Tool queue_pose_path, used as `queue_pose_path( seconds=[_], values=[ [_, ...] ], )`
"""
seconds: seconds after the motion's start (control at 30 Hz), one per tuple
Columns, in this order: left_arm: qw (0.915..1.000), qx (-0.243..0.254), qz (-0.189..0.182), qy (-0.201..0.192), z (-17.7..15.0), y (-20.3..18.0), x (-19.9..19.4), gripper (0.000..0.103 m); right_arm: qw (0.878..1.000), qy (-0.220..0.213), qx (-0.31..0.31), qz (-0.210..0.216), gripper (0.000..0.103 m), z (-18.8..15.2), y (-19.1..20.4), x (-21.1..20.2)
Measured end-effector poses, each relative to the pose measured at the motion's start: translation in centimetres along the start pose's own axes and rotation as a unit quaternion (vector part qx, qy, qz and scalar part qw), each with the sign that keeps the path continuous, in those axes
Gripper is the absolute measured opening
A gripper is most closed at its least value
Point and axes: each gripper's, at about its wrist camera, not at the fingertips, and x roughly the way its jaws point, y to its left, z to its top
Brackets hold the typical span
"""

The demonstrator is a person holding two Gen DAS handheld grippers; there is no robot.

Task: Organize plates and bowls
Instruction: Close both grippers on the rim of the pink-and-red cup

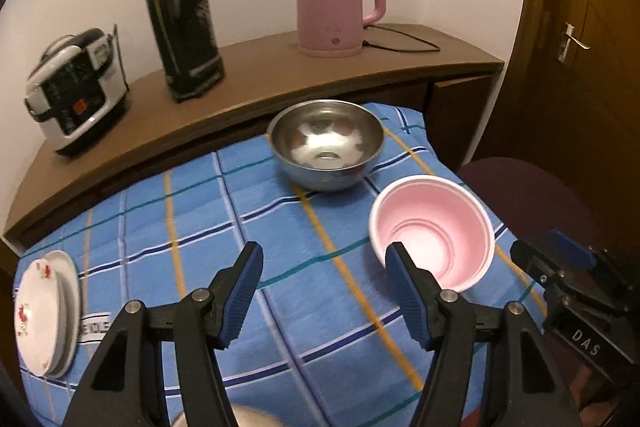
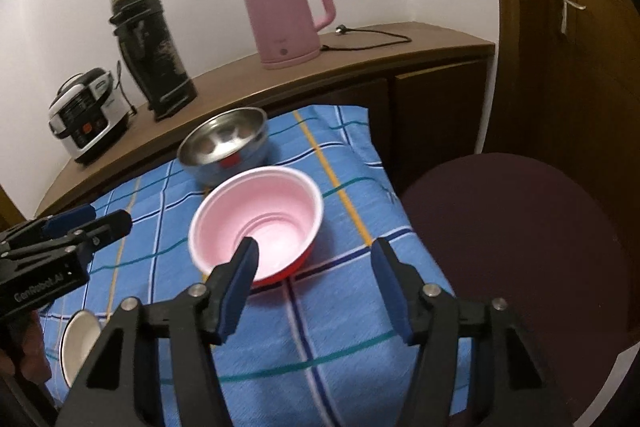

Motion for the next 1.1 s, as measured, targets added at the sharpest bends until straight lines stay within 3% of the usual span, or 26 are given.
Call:
queue_pose_path(
  seconds=[0.2, 0.63, 0.73, 0.9, 1.1],
  values=[
    [0.9994, 0.000, 0.004, 0.035, 0.1, -1.4, 3.1, 0.066, 1.000, 0.008, 0.006, -0.004, 0.060, 0.9, -1.2, 1.6],
    [0.9982, -0.019, 0.029, 0.050, 0.6, -1.7, 5.8, 0.065, 0.999, 0.031, 0.004, 0.006, 0.054, 1.2, -0.9, 4.5],
    [0.9981, -0.015, 0.029, 0.053, 0.5, -1.9, 6.3, 0.052, 0.999, 0.038, 0.003, 0.008, 0.048, 1.1, -0.9, 5.0],
    [0.9978, -0.013, 0.029, 0.059, 0.1, -2.2, 7.0, 0.048, 0.999, 0.049, -0.001, 0.016, 0.034, 0.9, -0.7, 5.6],
    [0.9981, -0.018, 0.016, 0.057, 0.2, -2.5, 7.1, 0.028, 0.998, 0.051, -0.005, 0.031, 0.020, 1.0, -0.1, 5.6]
  ],
)
